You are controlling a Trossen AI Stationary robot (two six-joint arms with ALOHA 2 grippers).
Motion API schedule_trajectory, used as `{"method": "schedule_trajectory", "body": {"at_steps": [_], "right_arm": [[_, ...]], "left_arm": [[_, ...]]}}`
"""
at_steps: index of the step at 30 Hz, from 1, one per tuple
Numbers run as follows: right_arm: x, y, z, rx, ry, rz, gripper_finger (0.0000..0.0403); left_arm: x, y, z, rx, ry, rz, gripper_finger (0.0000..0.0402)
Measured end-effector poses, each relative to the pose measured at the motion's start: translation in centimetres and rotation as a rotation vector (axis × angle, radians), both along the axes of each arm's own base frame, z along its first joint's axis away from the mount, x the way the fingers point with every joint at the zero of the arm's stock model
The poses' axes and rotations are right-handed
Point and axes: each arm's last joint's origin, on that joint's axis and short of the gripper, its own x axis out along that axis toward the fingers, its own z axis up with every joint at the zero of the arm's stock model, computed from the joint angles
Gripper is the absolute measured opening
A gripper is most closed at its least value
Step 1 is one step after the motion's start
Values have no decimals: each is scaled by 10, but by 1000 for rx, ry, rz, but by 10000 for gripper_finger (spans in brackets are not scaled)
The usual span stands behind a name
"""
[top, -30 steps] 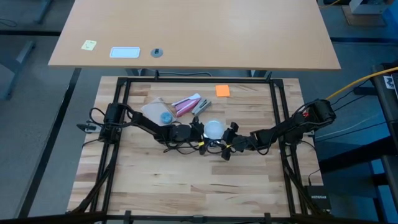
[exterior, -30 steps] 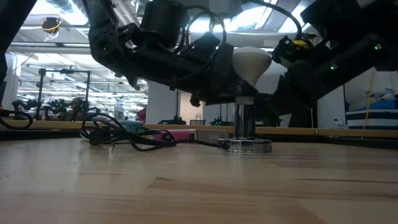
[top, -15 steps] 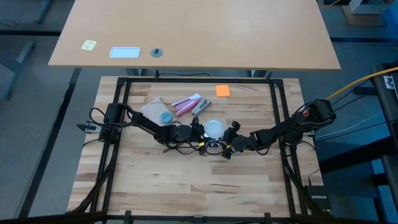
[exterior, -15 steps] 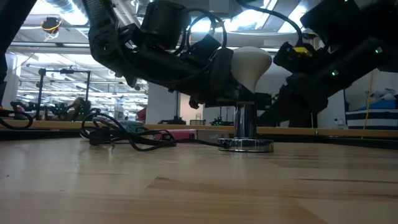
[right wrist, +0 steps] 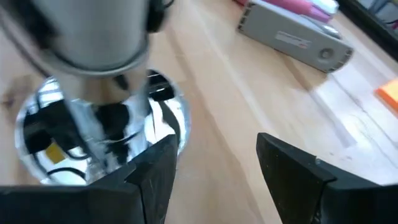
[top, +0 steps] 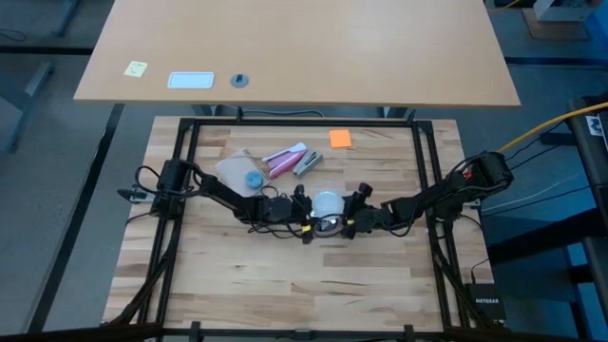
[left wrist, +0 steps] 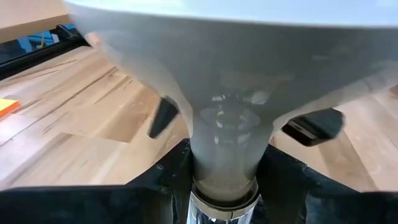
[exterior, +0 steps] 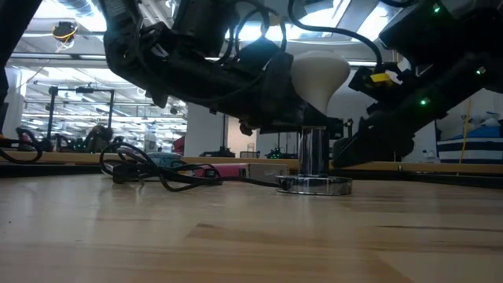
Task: Screw lightbulb
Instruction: Remove the white lightbulb from the silver desk lamp
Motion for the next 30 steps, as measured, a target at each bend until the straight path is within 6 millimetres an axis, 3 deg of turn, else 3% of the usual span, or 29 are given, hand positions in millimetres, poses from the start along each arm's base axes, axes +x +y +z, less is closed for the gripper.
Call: {"method": "schedule_trajectory", "body": {"at_steps": [5, 13, 30], "right_arm": [[-1, -1, -1, 0, -1, -32, 225], [2, 2, -13, 165, -20, -67, 225], [9, 8, -20, 348, -51, 17, 225]], "left_arm": [[0, -2, 0, 0, 0, -6, 137], [0, -2, 1, 16, -7, -11, 137], [0, 1, 0, 19, -1, 16, 140]]}}
